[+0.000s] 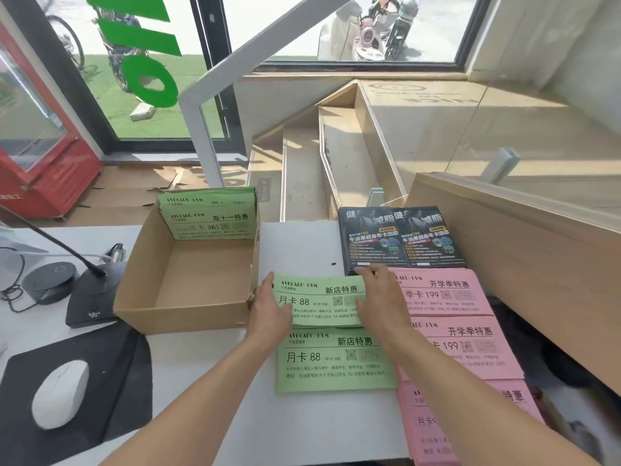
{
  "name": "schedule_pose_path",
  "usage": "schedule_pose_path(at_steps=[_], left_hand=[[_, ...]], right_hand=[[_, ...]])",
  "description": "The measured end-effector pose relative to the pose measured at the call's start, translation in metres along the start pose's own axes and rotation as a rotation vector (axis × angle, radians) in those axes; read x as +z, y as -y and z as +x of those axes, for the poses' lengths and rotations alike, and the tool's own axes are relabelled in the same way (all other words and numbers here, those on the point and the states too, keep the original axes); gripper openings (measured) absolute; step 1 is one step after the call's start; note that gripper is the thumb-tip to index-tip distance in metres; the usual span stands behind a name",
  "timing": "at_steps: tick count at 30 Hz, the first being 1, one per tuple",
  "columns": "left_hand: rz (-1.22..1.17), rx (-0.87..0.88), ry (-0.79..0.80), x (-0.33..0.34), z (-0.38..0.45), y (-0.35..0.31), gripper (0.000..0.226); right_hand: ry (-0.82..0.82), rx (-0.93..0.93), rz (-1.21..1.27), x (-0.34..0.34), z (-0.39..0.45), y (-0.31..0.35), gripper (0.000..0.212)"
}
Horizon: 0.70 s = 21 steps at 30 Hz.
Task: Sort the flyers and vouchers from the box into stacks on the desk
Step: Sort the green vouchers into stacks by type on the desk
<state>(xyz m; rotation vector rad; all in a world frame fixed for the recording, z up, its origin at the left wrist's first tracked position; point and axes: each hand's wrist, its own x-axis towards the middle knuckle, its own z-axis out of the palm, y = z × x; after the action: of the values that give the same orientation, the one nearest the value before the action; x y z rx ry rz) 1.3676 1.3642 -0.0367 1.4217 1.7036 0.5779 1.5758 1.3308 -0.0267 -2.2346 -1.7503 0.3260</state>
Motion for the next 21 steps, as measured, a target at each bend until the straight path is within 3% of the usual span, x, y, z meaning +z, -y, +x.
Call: schedule_pose_path(at_steps=[2,5,8,14,18,21], left_hand=[[-0.004,-0.036,0.047,0.0,-0.002,0.006,0.079],[-0.043,-0.059,0.085,0.002,-0.003,0.01,0.077],[-0.1,-0.09,0.092,0.002,-0.004,0.007,0.075],[-0.11,-0.074,0.133,0.008,-0.006,0.0,0.067],[-0.062,-0.04,0.146,0.01,-0.006,0.004,0.069],[0.106,0.111,0.1,0.011,-0.011,0.01,0.068]], right_hand=[[-0.032,-0.097,-0.08,0.004,-0.009,0.003,0.052],[0.077,-0.179,-0.062,0.011,-0.024,0.011,0.04],[0.177,-0.157,-0.07,0.019,-0.034,0.01,0.043],[0.189,-0.129,-0.084,0.021,-0.041,0.006,0.05],[0.178,-0.128,-0.071,0.02,-0.044,0.006,0.052],[0.125,-0.141,-0.057,0.021,-0.042,0.009,0.047]])
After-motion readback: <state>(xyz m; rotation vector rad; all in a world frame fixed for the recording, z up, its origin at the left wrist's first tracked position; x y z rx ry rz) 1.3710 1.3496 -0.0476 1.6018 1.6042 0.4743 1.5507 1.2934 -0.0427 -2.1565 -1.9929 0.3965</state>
